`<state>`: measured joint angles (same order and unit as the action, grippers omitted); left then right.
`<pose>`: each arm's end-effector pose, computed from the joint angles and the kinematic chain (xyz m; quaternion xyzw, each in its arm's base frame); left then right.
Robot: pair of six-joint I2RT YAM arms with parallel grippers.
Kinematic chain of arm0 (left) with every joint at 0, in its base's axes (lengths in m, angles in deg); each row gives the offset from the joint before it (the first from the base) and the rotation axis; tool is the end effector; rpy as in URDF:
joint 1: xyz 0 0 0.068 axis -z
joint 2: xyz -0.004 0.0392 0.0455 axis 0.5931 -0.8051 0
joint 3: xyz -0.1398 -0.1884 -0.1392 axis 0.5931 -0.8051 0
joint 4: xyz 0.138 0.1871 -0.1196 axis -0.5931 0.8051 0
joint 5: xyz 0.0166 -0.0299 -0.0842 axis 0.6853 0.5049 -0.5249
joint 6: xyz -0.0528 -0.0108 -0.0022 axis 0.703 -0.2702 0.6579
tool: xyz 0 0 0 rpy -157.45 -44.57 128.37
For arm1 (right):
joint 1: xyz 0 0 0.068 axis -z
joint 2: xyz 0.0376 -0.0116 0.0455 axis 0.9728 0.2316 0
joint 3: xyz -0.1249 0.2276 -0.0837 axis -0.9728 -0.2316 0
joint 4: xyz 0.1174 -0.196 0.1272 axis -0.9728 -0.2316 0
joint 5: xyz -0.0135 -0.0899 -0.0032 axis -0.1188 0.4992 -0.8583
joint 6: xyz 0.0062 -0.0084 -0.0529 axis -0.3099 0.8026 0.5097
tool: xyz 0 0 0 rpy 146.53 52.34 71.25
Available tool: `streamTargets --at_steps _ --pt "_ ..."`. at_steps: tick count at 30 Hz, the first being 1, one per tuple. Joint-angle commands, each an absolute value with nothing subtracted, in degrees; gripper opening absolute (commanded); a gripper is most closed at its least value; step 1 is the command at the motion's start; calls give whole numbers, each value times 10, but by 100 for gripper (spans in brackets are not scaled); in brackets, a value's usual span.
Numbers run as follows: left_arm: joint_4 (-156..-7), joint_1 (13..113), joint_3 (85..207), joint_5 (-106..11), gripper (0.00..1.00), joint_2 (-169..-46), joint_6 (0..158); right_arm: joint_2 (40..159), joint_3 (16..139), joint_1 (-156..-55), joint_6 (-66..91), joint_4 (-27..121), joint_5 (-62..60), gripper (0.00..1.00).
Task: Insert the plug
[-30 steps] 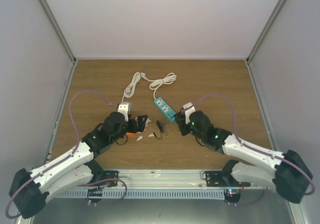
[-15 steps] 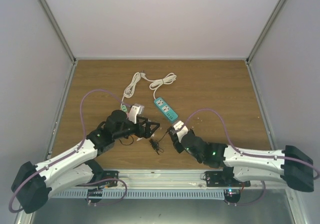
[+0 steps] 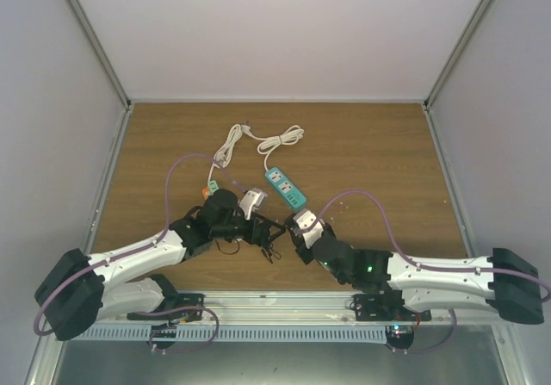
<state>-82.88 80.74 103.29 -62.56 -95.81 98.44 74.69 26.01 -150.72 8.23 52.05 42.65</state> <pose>0.1555 -0.1717 0.2056 0.1945 0.8372 -0.4330 0.2716 0.0760 0.1902 0.2058 -0.2897 0.7764 0.1384 0.5423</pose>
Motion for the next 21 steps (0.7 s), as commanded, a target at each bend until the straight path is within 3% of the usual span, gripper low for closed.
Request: streamTargets --at_steps 1,14,21 --pt "-886 825 1053 -654 82 -968 971 728 246 -1515 96 561 426 3" --pt "-911 843 1063 -676 82 -996 972 731 243 -1515 109 572 393 3" --pt "-931 855 1081 -694 65 -1033 968 738 244 -1515 118 578 362 3"
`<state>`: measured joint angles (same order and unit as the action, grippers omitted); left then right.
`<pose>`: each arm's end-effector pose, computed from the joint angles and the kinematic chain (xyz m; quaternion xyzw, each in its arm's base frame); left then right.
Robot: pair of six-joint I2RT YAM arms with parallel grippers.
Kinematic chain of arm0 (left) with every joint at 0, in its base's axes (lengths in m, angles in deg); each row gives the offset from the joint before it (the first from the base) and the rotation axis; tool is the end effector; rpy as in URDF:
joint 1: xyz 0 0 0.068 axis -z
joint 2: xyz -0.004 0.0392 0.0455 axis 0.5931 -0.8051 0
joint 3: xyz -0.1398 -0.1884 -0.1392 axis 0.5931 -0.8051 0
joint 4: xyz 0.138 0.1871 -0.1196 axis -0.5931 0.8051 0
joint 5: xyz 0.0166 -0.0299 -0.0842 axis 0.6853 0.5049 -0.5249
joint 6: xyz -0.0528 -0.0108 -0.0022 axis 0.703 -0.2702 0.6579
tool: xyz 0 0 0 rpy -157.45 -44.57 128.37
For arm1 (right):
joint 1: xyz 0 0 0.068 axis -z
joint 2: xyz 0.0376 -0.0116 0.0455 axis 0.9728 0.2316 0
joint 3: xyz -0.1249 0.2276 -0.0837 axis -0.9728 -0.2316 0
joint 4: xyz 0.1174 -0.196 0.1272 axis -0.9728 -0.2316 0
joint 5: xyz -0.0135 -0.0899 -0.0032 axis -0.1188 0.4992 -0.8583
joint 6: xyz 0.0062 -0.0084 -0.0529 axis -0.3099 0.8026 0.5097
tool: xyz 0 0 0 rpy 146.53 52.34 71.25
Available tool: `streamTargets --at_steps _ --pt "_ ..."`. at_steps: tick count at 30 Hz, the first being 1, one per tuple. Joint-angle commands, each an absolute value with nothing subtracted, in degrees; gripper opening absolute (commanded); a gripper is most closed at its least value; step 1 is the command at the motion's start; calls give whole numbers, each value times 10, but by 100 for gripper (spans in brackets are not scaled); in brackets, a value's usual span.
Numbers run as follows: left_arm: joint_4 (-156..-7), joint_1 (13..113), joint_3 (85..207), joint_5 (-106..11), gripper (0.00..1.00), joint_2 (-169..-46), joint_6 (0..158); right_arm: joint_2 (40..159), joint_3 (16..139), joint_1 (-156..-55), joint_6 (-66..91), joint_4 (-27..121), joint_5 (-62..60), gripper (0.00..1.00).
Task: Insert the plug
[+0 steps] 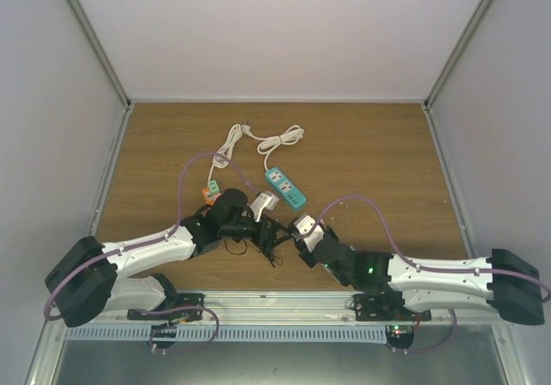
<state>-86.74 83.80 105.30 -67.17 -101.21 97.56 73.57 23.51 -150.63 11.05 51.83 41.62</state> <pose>0.1554 -0.1936 0.2031 0.2416 0.8175 -0.4637 0.2415 0.0738 0.1832 0.1944 -0.3199 0.7726 0.1219 0.5347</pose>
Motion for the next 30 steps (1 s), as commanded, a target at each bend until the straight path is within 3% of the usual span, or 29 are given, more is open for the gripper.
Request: streamTargets --at_steps 1,10,23,24,26,28,30 --pt "-931 856 1084 -695 61 -1036 967 741 244 -1515 119 578 360 3" --pt "-928 863 1096 -707 56 -1048 960 757 251 -1517 121 574 361 3" --pt "-925 868 1088 -722 10 -1051 955 718 241 -1517 109 567 406 7" --pt "-924 868 1088 -720 3 -1048 955 715 240 -1517 108 566 408 12" --pt "-919 868 1086 -706 0 -1041 957 706 237 -1516 105 565 415 49" --pt "-909 868 1083 -677 0 -1027 960 693 233 -1516 96 562 427 92" --pt "-889 868 1080 -628 0 -1006 964 671 227 -1513 73 549 458 99"
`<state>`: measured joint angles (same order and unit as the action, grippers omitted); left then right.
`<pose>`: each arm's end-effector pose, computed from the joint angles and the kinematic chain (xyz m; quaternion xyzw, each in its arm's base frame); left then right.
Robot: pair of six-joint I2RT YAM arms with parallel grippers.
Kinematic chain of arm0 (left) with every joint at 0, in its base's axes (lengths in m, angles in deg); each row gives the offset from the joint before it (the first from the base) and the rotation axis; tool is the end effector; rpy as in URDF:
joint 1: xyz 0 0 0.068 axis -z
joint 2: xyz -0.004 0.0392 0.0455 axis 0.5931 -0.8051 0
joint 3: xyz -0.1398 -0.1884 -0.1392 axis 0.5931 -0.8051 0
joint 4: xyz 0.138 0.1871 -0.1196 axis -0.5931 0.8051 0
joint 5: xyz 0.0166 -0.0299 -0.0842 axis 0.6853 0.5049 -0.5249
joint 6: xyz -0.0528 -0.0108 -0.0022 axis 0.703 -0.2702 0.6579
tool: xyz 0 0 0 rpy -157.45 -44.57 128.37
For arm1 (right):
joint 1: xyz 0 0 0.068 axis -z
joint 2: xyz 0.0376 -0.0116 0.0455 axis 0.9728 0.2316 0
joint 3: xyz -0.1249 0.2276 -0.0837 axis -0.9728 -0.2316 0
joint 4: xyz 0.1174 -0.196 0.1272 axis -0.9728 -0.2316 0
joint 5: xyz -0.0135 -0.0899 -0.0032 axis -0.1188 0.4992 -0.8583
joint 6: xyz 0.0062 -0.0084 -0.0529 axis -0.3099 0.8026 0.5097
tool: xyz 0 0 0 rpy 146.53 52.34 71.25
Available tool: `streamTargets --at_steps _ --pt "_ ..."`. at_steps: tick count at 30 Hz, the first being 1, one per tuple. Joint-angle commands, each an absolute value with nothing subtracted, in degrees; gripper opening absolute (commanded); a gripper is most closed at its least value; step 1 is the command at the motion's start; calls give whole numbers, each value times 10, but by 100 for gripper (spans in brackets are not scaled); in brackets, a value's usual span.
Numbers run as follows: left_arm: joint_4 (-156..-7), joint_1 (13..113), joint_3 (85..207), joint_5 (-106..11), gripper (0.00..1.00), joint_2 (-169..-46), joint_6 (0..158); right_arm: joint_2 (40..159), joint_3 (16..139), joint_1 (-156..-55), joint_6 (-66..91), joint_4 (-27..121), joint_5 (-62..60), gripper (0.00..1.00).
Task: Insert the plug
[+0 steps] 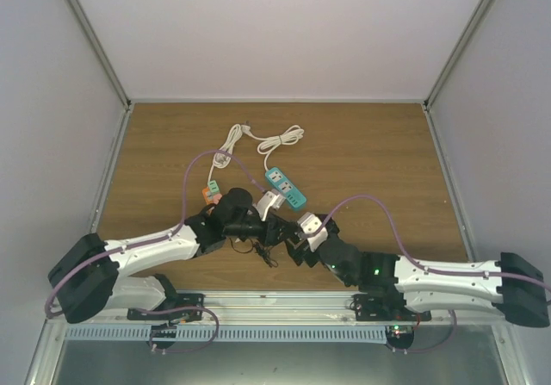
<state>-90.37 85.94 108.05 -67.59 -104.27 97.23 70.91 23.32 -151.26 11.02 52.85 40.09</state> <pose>0.1580 -0.2113 0.2118 0.2644 0.7960 -0.4824 0.2527 0.0702 0.1813 0.2028 -0.3166 0.7616 0.1544 0.5439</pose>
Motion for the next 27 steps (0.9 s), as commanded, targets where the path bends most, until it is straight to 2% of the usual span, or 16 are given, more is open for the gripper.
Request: streamTargets --at_steps 1,4,8,11,17,27 --pt "-868 867 1081 -595 0 -988 966 659 225 -1505 57 535 473 99" --pt "-817 858 1081 -496 0 -944 978 627 221 -1445 4 486 463 100" --pt "-800 827 1061 -451 0 -890 989 622 211 -1302 -16 483 294 100" --pt "-782 799 1049 -444 0 -865 995 682 228 -1230 -18 482 210 100" --pt "-764 771 1035 -412 0 -850 1000 886 325 -1231 21 488 206 100" --pt "-758 761 1027 -382 0 -847 998 1080 453 -1228 78 493 222 97"
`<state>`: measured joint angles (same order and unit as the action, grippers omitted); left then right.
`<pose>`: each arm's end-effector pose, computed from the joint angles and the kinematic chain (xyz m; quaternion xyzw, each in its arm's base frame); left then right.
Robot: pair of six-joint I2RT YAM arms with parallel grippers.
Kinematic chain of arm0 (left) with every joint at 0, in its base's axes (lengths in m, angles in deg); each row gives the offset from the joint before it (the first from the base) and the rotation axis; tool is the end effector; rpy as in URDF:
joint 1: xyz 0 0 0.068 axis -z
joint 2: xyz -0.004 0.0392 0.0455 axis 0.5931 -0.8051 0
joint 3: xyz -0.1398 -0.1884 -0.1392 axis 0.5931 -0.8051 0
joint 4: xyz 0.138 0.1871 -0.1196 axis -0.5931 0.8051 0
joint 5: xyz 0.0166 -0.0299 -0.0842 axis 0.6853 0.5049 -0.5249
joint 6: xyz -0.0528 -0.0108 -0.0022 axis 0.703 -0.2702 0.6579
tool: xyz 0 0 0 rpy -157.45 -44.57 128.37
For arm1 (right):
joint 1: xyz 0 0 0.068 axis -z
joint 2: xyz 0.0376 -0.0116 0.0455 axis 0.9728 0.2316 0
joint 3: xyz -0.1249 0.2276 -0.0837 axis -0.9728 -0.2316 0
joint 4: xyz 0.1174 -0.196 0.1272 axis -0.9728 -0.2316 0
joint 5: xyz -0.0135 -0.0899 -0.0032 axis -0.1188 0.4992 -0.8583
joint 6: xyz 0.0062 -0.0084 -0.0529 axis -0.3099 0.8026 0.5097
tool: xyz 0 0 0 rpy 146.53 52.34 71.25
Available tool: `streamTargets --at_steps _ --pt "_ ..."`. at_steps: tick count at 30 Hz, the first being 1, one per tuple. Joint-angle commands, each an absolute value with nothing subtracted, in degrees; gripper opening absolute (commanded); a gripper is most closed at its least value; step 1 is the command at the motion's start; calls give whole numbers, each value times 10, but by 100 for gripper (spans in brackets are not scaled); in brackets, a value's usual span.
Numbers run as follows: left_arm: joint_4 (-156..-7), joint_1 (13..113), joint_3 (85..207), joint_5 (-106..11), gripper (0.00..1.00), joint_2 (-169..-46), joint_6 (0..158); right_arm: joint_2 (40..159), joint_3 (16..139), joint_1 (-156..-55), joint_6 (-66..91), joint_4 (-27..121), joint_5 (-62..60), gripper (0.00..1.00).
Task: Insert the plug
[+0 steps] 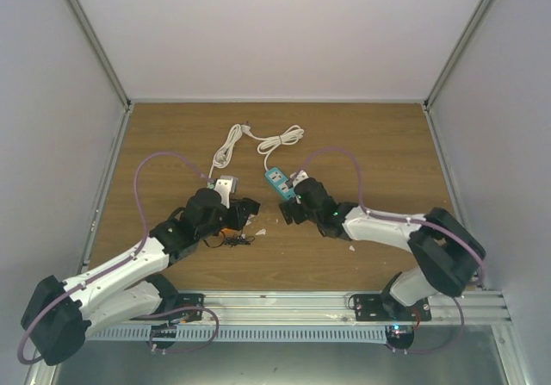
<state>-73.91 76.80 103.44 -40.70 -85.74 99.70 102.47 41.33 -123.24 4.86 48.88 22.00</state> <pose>0.1573 -0.1350 0.2255 0.0647 0.8638 -0.3053 0.3956 0.2047 0.2028 0.1725 -0.2026 0.8880 0.0939 0.4019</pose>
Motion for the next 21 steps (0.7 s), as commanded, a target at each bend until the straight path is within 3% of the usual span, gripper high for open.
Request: streamTargets --at_steps 1,9,14,17,19,21 --pt "-759 760 1027 -382 0 -847 998 1096 461 -1226 80 493 221 95" --pt "-763 758 1022 -385 0 -848 994 1157 492 -1176 88 495 150 70" --pt "-765 758 1022 -387 0 -851 992 1185 501 -1175 95 489 148 62" --pt "-764 758 1022 -386 0 -852 991 1188 500 -1175 89 485 139 45" --pt "-763 758 1022 -384 0 -852 992 1177 493 -1177 77 478 135 28" --pt "-763 758 1020 -382 0 -852 992 1156 478 -1183 55 477 144 25"
